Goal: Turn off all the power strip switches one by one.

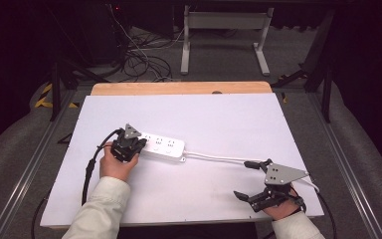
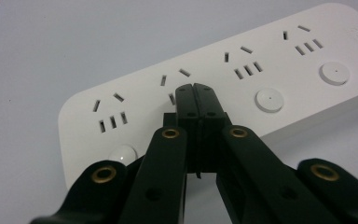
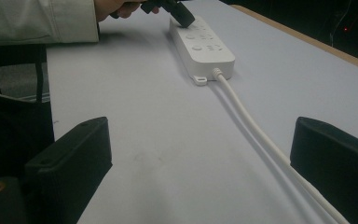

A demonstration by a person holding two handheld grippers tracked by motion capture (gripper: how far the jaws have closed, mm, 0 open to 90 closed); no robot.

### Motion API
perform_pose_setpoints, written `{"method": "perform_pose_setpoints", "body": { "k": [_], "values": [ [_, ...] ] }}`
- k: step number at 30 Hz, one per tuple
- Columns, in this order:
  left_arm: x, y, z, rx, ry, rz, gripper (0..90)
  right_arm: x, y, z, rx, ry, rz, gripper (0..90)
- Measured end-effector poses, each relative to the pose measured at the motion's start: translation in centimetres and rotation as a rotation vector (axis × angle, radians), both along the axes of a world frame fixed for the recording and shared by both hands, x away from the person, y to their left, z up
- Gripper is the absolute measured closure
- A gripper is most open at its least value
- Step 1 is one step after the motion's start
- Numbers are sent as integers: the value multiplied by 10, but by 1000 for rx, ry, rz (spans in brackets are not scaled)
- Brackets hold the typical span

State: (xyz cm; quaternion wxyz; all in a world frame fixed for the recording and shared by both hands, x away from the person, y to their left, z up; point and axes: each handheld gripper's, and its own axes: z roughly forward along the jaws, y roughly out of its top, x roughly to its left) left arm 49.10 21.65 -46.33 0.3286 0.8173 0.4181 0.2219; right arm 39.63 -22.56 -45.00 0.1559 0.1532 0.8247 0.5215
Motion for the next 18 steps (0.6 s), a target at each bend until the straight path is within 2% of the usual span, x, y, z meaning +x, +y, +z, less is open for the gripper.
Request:
{"method": "perform_pose_setpoints", "body": {
  "k": [18],
  "values": [
    [-1,2,-1,-3,-3,3,900,0,1,0,-4,1,2,59]
  ]
}}
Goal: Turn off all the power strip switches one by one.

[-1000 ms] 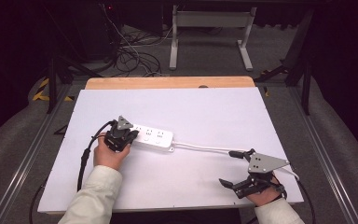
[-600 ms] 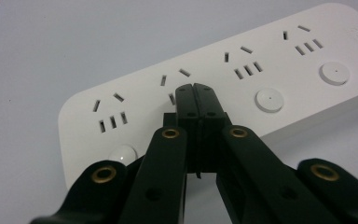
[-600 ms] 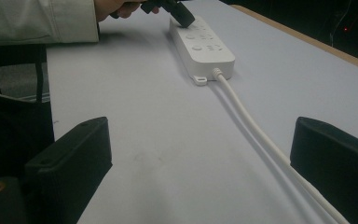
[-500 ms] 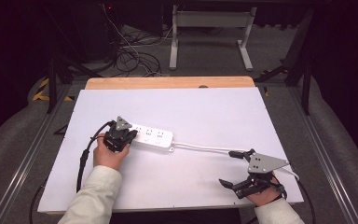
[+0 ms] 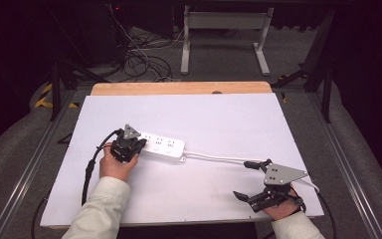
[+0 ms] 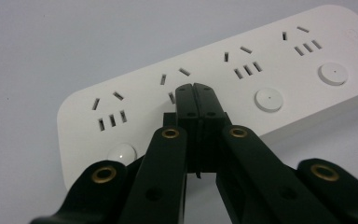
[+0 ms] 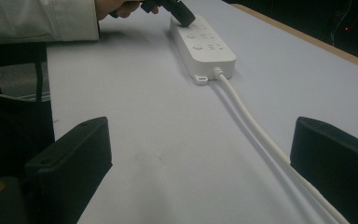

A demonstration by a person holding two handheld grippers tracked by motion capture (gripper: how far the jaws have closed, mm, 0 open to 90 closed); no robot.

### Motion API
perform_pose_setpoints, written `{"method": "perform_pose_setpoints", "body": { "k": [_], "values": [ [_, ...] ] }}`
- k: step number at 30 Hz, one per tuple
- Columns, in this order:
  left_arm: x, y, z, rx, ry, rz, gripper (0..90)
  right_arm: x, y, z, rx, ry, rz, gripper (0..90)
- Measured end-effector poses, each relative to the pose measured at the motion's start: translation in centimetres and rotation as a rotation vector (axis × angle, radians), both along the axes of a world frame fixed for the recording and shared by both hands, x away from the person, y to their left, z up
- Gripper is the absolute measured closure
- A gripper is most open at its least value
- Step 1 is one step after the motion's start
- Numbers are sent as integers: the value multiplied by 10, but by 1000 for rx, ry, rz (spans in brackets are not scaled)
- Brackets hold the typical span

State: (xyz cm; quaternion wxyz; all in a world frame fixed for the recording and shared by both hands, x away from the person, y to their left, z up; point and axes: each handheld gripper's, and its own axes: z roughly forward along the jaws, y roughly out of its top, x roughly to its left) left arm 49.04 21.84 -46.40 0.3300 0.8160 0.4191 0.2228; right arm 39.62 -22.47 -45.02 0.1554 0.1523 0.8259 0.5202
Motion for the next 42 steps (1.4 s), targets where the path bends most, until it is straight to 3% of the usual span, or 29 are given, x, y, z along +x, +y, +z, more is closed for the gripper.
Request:
{"method": "perform_pose_setpoints", "body": {
  "k": [2,12,19,21,22,25,27,33,37,42],
  "values": [
    [1,0,0,-17,11,1,900,0,0,0,0,-1,-1,59],
    [0,-4,0,29,-11,6,900,0,0,0,-2,-2,-1,58],
    [1,-6,1,14,11,13,900,-1,0,0,-2,-2,-2,58],
    [-2,-7,3,37,-9,20,900,0,0,0,-1,0,-3,59],
    [-4,-6,6,27,-3,12,900,0,0,0,-1,-1,-4,59],
    [-11,-1,23,-17,-62,17,900,0,-2,1,6,-4,-5,59],
    [-13,3,31,-34,-67,11,900,1,-2,1,7,-1,-8,59],
    [-14,4,32,-23,-63,3,900,0,-2,1,7,-3,-5,58],
    [-13,13,29,17,-59,37,900,0,-3,1,9,-3,-6,59],
    [-7,31,21,12,-29,78,900,1,-2,1,8,-2,-5,58]
  ]
}}
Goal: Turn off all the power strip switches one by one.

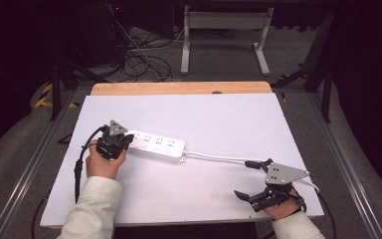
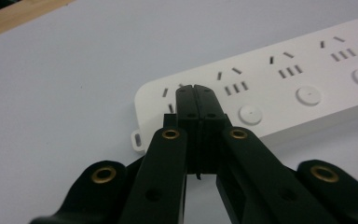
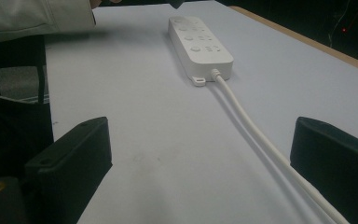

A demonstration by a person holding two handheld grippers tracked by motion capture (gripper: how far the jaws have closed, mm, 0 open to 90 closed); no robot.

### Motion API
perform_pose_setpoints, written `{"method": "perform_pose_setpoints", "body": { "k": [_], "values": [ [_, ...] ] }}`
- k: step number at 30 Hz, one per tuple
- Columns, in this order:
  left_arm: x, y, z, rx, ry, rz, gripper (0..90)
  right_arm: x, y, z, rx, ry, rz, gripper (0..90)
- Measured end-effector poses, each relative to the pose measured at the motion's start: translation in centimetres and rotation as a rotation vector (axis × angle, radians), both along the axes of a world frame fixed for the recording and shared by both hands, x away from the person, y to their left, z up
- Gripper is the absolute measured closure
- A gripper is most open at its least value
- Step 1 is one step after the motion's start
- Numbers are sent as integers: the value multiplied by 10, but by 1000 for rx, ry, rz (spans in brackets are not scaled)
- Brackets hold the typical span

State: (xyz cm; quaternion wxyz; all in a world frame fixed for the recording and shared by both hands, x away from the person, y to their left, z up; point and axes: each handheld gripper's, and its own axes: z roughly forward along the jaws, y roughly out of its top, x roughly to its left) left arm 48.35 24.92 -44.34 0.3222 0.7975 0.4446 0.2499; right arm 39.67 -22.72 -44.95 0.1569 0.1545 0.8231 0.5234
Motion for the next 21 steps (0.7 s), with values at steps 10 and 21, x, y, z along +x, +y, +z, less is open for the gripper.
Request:
{"method": "perform_pose_setpoints", "body": {
  "k": [10,21],
  "values": [
    [10,0,-15,-1,38,8,900,0,0,0,-1,1,1,59],
    [10,2,-19,1,30,-1,900,0,0,0,-3,0,2,59]
  ]
}}
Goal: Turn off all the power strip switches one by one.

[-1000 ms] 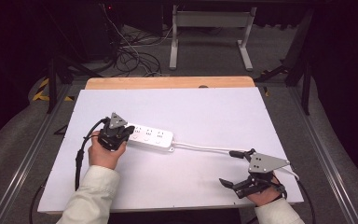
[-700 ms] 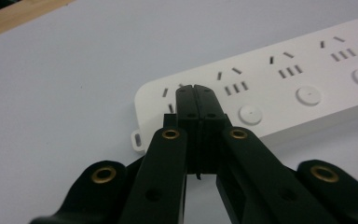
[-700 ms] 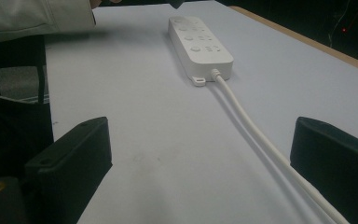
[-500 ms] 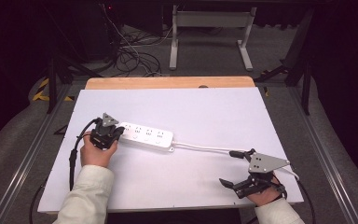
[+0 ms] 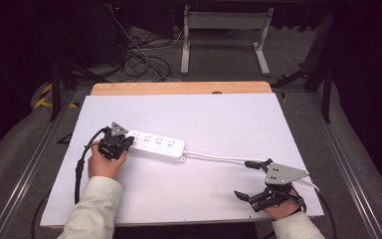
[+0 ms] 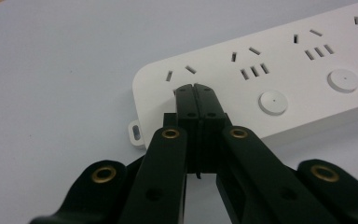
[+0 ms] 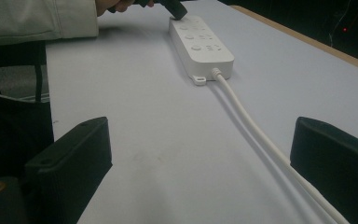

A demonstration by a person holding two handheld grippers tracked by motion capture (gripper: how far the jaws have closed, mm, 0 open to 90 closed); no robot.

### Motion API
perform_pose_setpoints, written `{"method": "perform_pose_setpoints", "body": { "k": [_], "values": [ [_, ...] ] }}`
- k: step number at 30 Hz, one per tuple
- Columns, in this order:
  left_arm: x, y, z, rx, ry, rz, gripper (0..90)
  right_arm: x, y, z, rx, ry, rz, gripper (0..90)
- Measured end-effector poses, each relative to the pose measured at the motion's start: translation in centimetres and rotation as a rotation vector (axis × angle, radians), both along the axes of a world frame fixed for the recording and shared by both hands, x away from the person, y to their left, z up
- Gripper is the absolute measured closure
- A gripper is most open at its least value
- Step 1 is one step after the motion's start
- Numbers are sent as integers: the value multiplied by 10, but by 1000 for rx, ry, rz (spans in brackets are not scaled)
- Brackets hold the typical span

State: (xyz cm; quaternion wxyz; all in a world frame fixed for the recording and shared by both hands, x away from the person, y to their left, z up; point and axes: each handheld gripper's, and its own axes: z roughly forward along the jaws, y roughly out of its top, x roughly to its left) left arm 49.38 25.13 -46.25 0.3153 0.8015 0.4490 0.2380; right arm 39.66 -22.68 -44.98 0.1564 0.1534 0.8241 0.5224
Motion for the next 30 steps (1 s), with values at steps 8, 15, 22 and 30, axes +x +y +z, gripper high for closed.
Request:
{"method": "perform_pose_setpoints", "body": {
  "k": [8,15,22,30],
  "values": [
    [-1,2,-2,-33,-3,-8,900,0,0,0,-1,2,0,59],
    [-1,-2,-2,-18,-9,-7,900,-1,0,0,0,0,1,59],
    [-1,-2,-2,4,-16,18,900,-1,0,0,-2,1,3,58],
    [-1,-2,-2,13,-12,1,900,0,1,0,-5,2,4,59]
  ]
}}
